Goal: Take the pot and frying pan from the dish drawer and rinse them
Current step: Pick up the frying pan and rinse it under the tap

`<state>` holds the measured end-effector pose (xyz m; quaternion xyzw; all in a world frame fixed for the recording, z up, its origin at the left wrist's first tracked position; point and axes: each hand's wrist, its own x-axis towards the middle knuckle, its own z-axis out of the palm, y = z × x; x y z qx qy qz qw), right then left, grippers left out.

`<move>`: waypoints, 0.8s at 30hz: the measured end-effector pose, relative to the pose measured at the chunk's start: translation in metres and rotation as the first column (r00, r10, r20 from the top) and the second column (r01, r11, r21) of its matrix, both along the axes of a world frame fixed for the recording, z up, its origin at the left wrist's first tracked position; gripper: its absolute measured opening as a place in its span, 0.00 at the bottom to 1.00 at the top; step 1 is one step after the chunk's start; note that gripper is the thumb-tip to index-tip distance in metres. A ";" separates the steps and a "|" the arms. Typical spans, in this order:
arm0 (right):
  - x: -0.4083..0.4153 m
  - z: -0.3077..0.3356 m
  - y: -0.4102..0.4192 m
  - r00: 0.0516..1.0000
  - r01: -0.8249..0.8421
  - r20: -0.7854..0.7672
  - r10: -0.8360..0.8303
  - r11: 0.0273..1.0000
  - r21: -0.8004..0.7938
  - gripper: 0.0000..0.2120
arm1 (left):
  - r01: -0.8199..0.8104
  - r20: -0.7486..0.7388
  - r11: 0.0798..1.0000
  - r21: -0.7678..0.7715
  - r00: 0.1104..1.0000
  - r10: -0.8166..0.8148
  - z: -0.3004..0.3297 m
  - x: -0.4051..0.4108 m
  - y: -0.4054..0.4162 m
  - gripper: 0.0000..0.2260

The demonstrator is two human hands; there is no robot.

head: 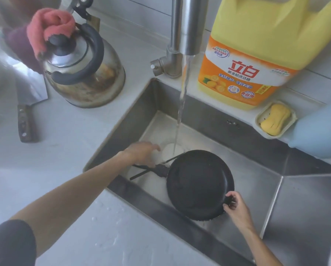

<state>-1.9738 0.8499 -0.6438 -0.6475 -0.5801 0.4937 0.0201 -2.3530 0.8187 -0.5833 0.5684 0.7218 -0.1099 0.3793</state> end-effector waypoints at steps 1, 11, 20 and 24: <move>0.000 0.000 0.001 1.000 0.002 0.003 -0.002 1.000 0.004 0.28 | 0.165 -0.044 0.967 -0.192 0.983 -0.177 -0.013 0.001 -0.007 0.30; 0.015 0.017 0.038 0.997 0.027 -0.066 -0.028 0.999 -0.023 0.23 | 0.201 -0.072 0.971 0.129 0.979 -0.193 0.006 0.000 -0.017 0.11; -0.042 0.090 0.070 0.972 -0.064 -0.223 0.072 0.997 0.045 0.16 | 0.025 -0.146 0.937 0.349 0.989 0.028 0.109 -0.028 -0.045 0.11; -0.065 0.111 0.073 0.952 -0.126 -0.270 0.147 0.988 0.093 0.16 | -0.024 -0.183 0.923 0.384 0.978 0.101 0.125 -0.042 -0.061 0.12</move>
